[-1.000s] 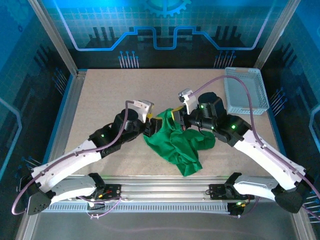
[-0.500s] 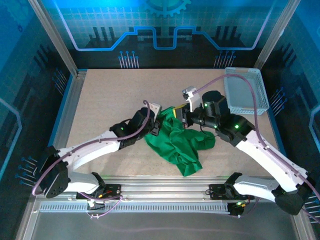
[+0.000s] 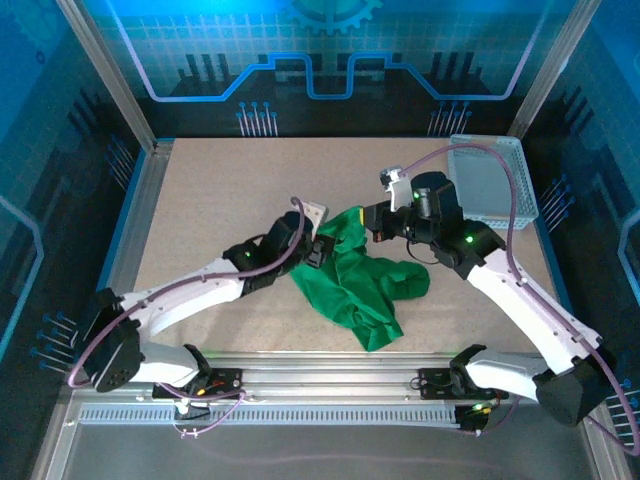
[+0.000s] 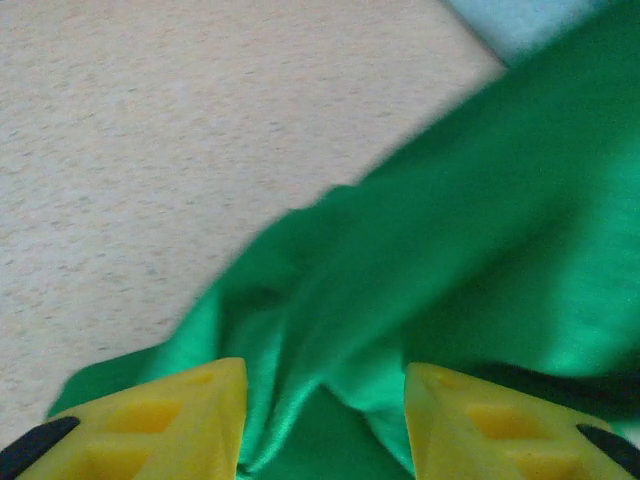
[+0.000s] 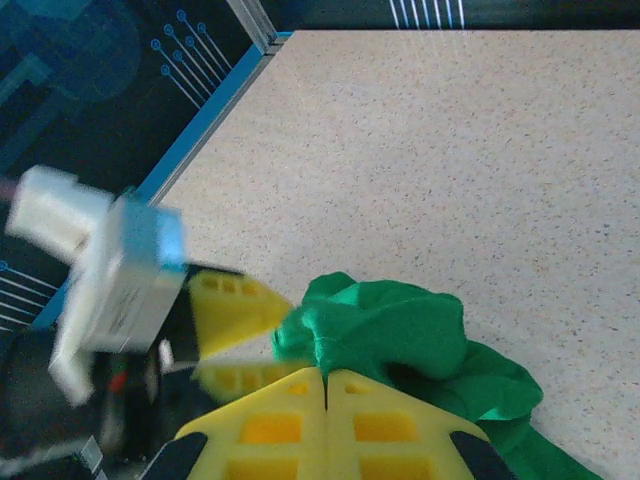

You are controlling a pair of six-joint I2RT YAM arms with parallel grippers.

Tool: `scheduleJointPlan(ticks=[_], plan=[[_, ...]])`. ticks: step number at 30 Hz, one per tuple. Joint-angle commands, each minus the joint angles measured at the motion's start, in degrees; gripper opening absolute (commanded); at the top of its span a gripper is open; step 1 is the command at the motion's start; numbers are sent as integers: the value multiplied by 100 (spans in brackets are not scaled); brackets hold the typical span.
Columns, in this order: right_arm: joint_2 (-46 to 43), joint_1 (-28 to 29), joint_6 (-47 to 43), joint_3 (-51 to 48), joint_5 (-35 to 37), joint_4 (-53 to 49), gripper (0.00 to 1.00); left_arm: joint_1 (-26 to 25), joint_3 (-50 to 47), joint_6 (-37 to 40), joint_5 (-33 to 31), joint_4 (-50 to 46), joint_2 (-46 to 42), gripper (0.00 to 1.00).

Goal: Fold the inside-out t-shirt

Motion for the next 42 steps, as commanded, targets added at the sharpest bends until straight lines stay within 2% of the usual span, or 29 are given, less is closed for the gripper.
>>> scheduleJointPlan(ticks=[1, 4, 9, 14, 19, 24, 27, 31, 37, 42], plan=[[108, 1, 40, 273, -262, 231, 0, -327, -348, 32, -178, 397, -560, 46], [144, 103, 14, 336, -290, 289, 0, -452, -521, -183, -12, 687, -695, 38], [135, 248, -13, 411, -205, 281, 0, -448, -242, -254, -12, 621, -206, 20], [62, 292, -14, 434, -178, 254, 0, -268, -39, -373, 211, 661, 204, 19], [50, 346, -11, 425, -177, 263, 0, -179, 136, -441, 258, 679, 529, 28], [65, 383, -27, 400, -118, 246, 0, -114, 269, -477, 168, 730, 622, 32], [65, 382, -28, 333, 1, 250, 0, -101, 322, -442, 226, 796, 627, 21], [116, 378, -45, 300, 323, 203, 0, -105, 357, -412, 262, 763, 587, 0], [430, 273, -88, 445, 1215, -82, 0, -196, 153, -381, 359, 681, 130, 0], [695, 248, -81, 536, 1213, 19, 0, -298, 93, -314, 487, 555, -174, 0]])
